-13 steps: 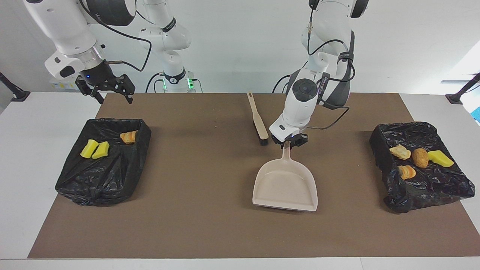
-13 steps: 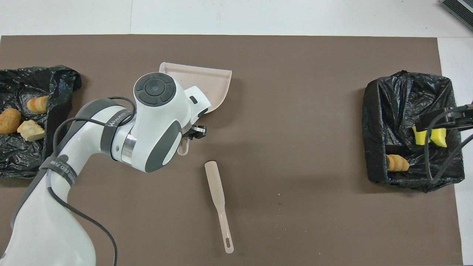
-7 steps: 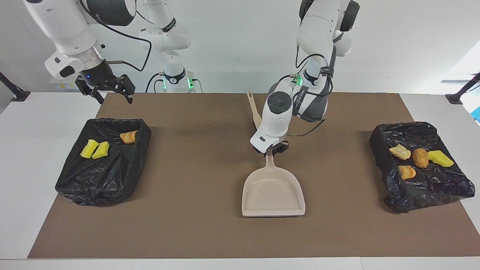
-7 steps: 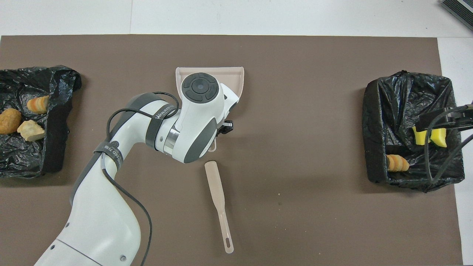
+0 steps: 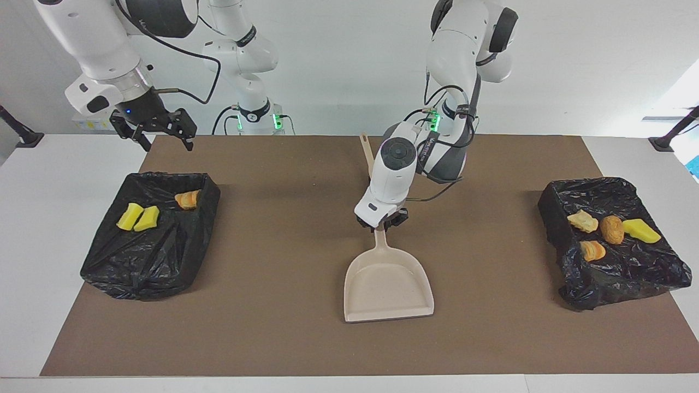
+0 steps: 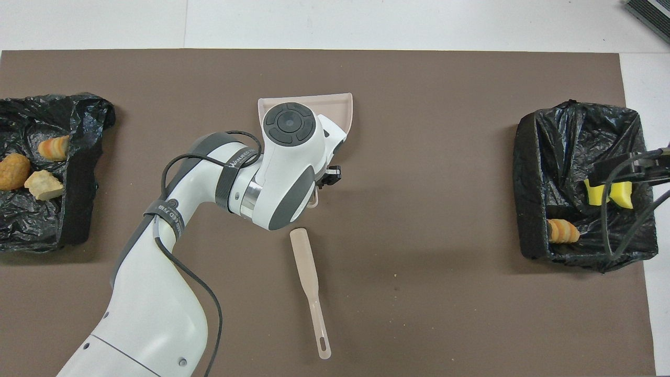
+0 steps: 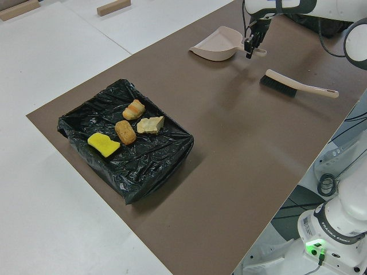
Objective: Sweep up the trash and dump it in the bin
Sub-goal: 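Lower the dustpan onto the table above the brush with the left gripper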
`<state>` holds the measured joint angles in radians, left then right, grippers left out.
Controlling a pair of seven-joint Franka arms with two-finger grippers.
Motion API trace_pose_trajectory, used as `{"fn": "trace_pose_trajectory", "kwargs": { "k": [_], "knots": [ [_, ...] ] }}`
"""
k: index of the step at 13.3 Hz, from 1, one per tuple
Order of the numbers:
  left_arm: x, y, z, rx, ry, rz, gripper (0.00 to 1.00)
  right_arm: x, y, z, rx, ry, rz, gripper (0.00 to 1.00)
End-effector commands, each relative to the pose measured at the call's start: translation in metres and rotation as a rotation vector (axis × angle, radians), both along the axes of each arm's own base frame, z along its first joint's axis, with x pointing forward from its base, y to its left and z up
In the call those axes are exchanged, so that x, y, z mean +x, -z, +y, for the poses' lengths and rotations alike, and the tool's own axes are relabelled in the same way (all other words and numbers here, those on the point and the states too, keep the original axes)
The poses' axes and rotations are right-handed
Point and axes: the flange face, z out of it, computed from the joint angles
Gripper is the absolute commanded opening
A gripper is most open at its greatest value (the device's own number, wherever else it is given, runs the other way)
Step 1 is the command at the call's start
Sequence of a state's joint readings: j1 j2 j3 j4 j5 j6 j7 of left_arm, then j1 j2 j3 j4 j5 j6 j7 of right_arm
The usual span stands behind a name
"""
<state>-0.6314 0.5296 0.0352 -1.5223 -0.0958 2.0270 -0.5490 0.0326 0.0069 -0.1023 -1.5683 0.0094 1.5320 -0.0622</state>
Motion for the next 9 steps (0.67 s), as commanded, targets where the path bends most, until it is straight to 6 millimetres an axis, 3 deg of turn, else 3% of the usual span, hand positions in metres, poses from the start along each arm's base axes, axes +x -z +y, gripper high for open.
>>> {"fn": "trace_pose_trajectory", "kwargs": {
  "k": [1, 5, 8, 9],
  "knots": [
    [0.001, 0.001, -0.003, -0.008, 0.013, -0.022, 1.00, -0.006, -0.001, 0.000, 0.012, 0.020, -0.010, 1.00],
    [0.010, -0.011, 0.013, -0.021, -0.017, -0.036, 1.00, -0.006, -0.001, 0.000, 0.012, 0.020, -0.010, 1.00],
    [0.020, -0.045, 0.039, -0.038, -0.056, -0.054, 1.00, -0.006, -0.001, 0.000, 0.012, 0.020, -0.010, 1.00],
    [0.020, -0.065, 0.049, -0.044, -0.066, -0.059, 1.00, -0.006, -0.001, 0.000, 0.012, 0.020, -0.010, 1.00]
  ]
}}
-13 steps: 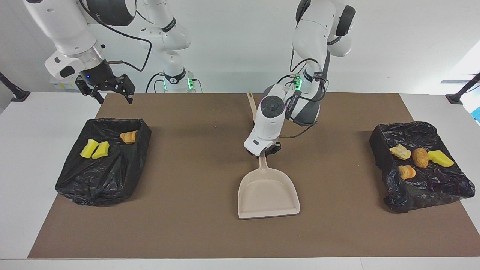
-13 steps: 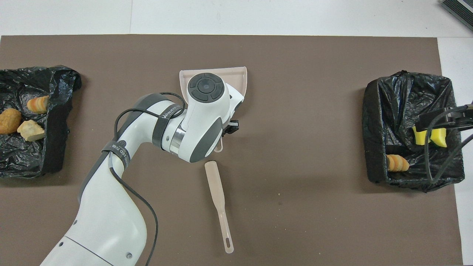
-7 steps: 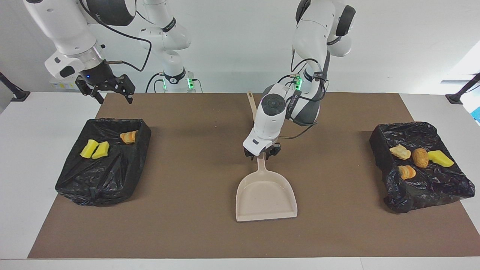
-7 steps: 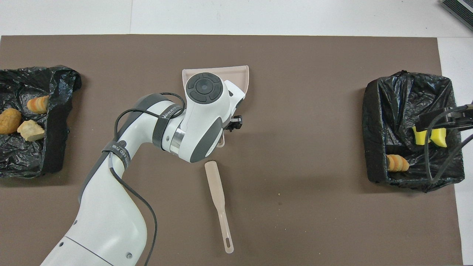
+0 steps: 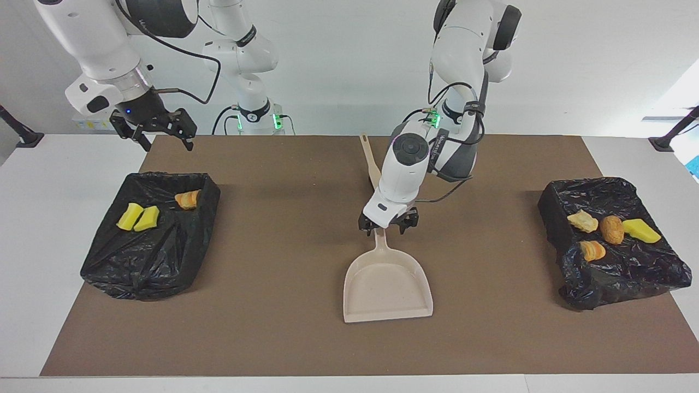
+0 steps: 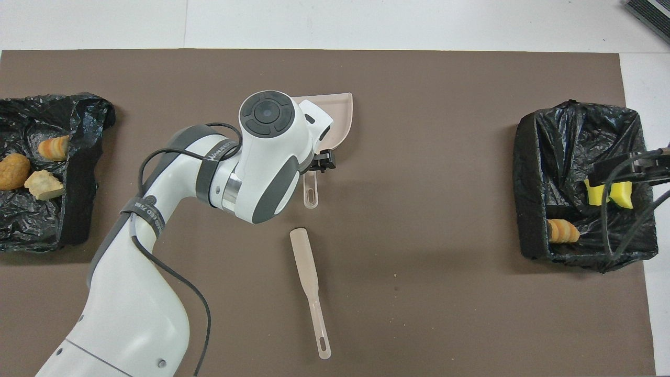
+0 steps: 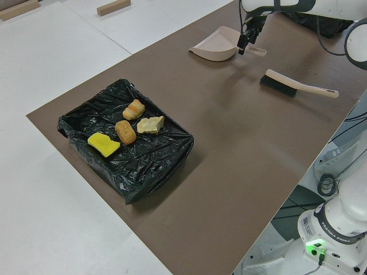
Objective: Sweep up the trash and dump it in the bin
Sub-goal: 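Lower the dustpan onto the table above the brush with the left gripper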
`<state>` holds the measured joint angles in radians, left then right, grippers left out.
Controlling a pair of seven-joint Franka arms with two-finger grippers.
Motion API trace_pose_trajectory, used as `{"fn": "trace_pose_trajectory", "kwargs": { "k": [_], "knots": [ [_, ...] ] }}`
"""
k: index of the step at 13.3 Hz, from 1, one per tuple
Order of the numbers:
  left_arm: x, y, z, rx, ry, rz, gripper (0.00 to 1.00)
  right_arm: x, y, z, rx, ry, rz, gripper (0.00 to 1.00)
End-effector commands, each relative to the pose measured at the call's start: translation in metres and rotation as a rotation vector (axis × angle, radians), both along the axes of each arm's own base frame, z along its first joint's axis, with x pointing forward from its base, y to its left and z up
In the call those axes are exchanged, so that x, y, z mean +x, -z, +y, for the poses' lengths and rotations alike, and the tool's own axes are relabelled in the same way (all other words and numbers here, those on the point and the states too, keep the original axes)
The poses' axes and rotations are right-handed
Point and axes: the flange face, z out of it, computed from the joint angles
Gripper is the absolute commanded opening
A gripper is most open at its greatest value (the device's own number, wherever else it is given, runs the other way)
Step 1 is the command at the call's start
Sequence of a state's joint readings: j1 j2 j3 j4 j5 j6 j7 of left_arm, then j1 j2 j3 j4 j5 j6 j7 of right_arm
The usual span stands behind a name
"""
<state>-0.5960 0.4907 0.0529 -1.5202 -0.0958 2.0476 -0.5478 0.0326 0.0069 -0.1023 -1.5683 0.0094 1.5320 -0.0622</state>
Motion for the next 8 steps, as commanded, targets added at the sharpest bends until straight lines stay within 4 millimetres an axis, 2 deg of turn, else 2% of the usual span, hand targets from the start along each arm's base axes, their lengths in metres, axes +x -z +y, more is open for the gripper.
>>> {"fn": "trace_pose_trajectory", "kwargs": {
  "k": [1, 3, 5, 8],
  "knots": [
    [0.000, -0.048, 0.030, -0.016, -0.028, 0.001, 1.00, -0.006, -0.001, 0.000, 0.012, 0.020, -0.010, 1.00],
    [0.005, -0.058, 0.056, 0.001, -0.058, 0.031, 1.00, -0.006, -0.001, 0.000, 0.012, 0.020, -0.010, 1.00],
    [0.006, -0.084, 0.084, 0.006, -0.091, 0.044, 1.00, -0.006, -0.001, 0.000, 0.012, 0.020, -0.010, 1.00],
    [-0.006, -0.142, 0.128, 0.000, -0.137, 0.048, 1.00, -0.006, -0.001, 0.000, 0.012, 0.020, -0.010, 1.00]
  ]
}}
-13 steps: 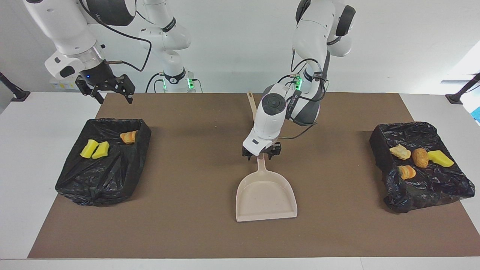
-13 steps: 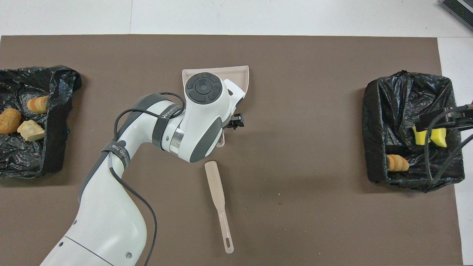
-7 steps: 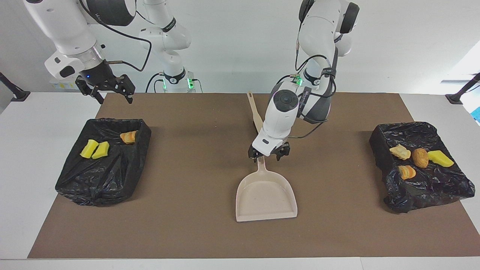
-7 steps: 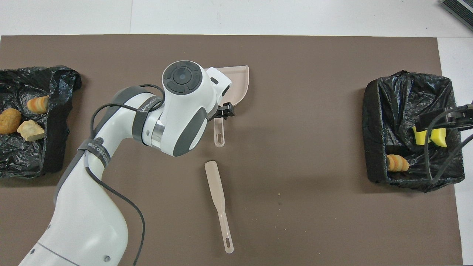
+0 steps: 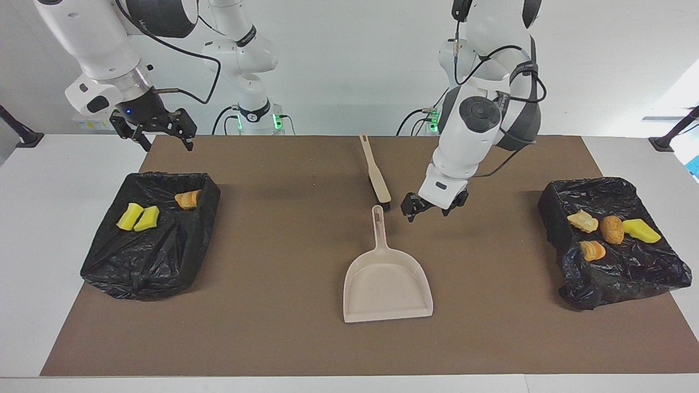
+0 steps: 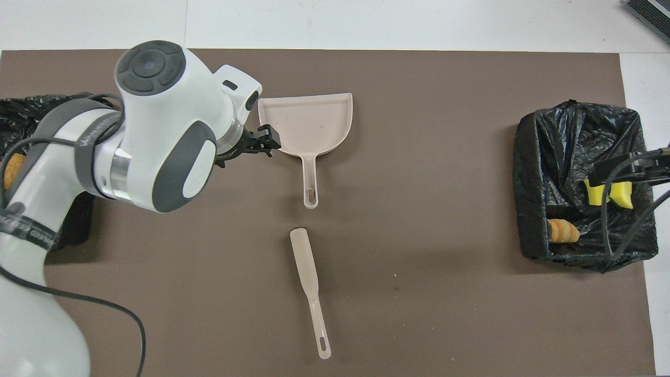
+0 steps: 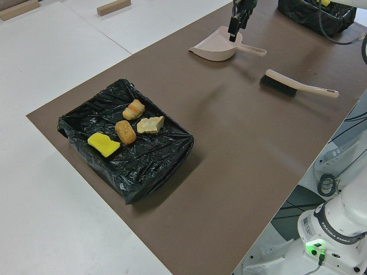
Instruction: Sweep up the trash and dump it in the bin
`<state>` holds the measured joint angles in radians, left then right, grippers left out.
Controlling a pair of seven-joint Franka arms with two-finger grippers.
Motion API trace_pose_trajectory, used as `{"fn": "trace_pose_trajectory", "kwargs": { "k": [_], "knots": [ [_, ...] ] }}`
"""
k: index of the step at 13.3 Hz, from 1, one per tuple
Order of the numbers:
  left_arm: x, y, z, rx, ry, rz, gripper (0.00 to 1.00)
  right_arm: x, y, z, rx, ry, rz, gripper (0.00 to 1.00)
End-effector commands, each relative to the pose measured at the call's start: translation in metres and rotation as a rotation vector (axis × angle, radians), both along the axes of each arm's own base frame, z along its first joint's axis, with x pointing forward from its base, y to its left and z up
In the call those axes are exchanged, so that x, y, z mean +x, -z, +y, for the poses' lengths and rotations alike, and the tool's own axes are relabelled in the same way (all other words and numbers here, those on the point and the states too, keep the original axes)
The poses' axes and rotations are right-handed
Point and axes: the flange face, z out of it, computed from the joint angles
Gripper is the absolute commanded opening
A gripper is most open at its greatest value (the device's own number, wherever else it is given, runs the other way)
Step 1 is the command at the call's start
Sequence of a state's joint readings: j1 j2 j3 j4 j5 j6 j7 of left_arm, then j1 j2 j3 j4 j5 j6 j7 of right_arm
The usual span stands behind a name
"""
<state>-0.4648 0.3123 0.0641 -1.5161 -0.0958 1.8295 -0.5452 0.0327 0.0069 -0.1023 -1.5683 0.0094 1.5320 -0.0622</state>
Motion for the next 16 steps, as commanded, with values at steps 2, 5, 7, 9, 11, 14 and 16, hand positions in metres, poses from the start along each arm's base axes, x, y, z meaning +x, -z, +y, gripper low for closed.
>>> {"fn": "trace_pose_trajectory", "kwargs": {
  "k": [2, 5, 7, 9, 11, 14, 16],
  "knots": [
    [-0.027, -0.068, 0.049, -0.001, 0.062, 0.022, 1.00, -0.006, -0.001, 0.000, 0.012, 0.020, -0.010, 1.00],
    [-0.037, -0.099, 0.101, 0.013, 0.122, 0.044, 1.00, -0.006, -0.001, 0.000, 0.012, 0.020, -0.010, 1.00],
    [-0.047, -0.122, 0.124, 0.047, 0.187, 0.020, 1.00, -0.006, -0.001, 0.000, 0.012, 0.020, -0.010, 1.00],
    [-0.055, -0.134, 0.142, 0.046, 0.210, 0.034, 1.00, -0.006, -0.001, 0.000, 0.012, 0.020, -0.010, 1.00],
    [-0.059, -0.141, 0.170, 0.041, 0.243, 0.046, 1.00, -0.006, -0.001, 0.000, 0.012, 0.020, -0.010, 1.00],
    [-0.069, -0.145, 0.206, 0.030, 0.293, 0.063, 1.00, -0.006, -0.001, 0.000, 0.012, 0.020, -0.010, 1.00],
    [-0.084, -0.140, 0.217, 0.049, 0.273, 0.078, 1.00, -0.006, -0.001, 0.000, 0.012, 0.020, -0.010, 1.00]
  ]
}}
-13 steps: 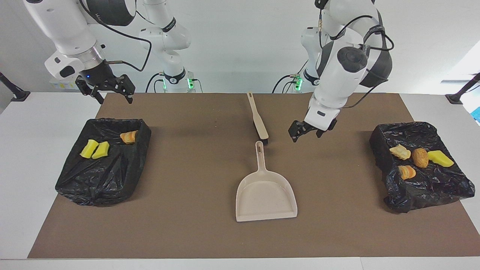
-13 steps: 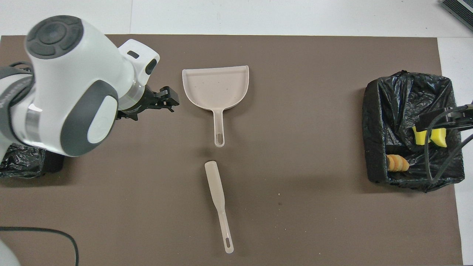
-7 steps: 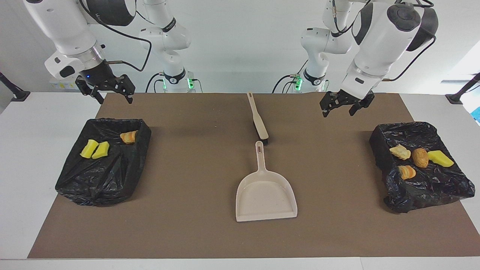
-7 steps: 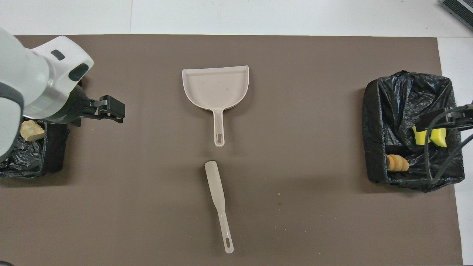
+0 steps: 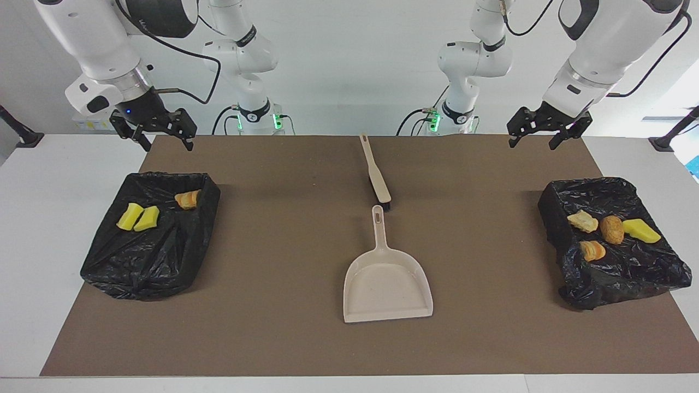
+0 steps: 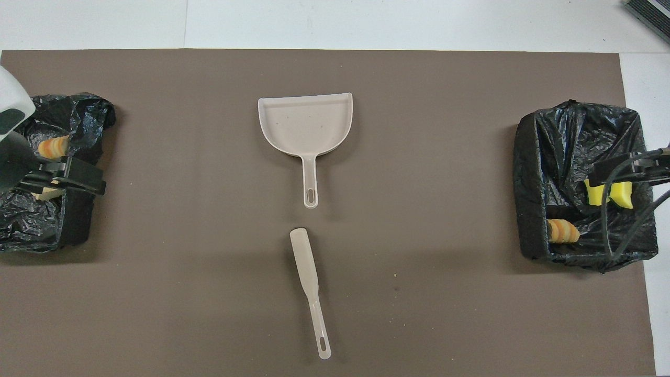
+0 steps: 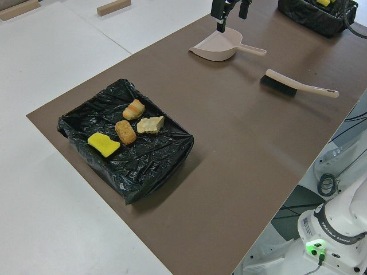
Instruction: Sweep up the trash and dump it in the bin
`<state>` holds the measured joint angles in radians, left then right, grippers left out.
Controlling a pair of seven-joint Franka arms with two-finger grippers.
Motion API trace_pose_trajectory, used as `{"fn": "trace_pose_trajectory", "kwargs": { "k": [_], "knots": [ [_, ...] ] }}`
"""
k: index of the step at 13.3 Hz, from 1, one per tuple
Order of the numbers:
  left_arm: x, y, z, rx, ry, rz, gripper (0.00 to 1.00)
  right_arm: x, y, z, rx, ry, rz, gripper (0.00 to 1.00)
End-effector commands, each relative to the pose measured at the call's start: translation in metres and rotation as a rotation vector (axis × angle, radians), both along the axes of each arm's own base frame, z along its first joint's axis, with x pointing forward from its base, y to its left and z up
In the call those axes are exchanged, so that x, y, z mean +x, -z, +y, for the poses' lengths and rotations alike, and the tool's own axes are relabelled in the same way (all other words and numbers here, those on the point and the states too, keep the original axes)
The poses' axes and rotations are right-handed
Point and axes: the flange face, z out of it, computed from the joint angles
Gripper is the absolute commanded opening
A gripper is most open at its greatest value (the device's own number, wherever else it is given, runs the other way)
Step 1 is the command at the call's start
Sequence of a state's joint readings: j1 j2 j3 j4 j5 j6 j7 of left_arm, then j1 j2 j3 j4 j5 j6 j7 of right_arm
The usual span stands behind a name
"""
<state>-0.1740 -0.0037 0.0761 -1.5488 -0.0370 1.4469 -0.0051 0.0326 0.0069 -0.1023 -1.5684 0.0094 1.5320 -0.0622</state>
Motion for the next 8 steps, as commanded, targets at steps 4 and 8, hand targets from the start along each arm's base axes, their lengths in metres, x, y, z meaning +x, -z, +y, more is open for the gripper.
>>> {"fn": "trace_pose_trajectory", "kwargs": {
  "k": [4, 8],
  "knots": [
    [-0.042, -0.005, 0.013, 0.022, 0.013, 0.018, 1.00, -0.006, -0.001, 0.000, 0.012, 0.020, -0.010, 1.00],
    [-0.041, -0.006, 0.012, 0.026, 0.011, 0.004, 1.00, -0.006, -0.001, 0.000, 0.012, 0.020, -0.010, 1.00]
  ]
}}
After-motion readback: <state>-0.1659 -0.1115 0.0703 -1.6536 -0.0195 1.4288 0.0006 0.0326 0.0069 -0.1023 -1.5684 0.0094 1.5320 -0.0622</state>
